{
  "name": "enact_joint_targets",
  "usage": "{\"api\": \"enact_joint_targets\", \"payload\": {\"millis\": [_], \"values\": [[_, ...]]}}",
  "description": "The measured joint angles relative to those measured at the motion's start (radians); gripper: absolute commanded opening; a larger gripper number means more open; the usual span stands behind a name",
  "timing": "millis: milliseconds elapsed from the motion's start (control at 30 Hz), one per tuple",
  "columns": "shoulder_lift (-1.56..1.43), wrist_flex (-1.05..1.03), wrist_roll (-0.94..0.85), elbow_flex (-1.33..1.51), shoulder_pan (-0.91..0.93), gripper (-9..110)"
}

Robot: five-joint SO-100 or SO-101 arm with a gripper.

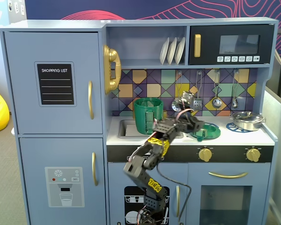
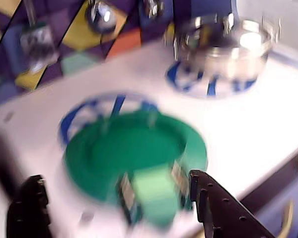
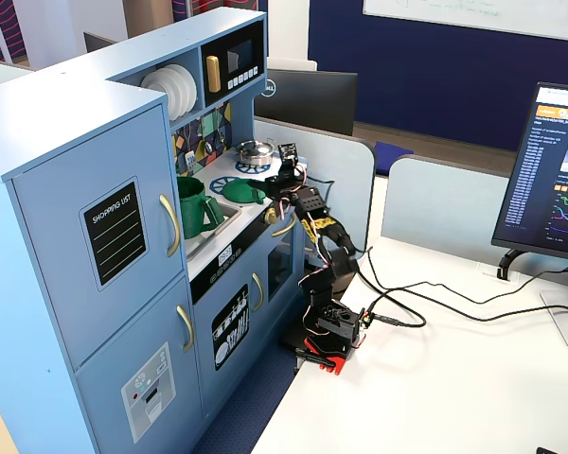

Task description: Take off the lid from the green recipient and place it on the counter

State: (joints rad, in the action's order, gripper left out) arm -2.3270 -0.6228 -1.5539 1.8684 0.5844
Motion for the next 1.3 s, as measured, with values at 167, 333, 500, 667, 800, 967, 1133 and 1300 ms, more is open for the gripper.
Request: {"api": "enact_joint_targets", "payload": {"millis": [167,333,500,667,800,967,1133,1300], "values": [[-0.209,-0.413,0.021,0.086,-0.138,7],[-0.362,-0.712,-0.094,0.308,-0.265,2],[-0.482,-0.672,-0.043,0.581,-0.43,1],[-0.554,-0.417,-0.003,0.85,-0.506,3],[-0.583,-0.195,0.0,0.985,-0.551,2],[-0.647,-0.121,0.0,1.1,-0.588,1],[-0.723,-0.204,0.051,1.135,-0.583,0],[-0.795,-0.407,0.074,1.135,-0.588,0]]}}
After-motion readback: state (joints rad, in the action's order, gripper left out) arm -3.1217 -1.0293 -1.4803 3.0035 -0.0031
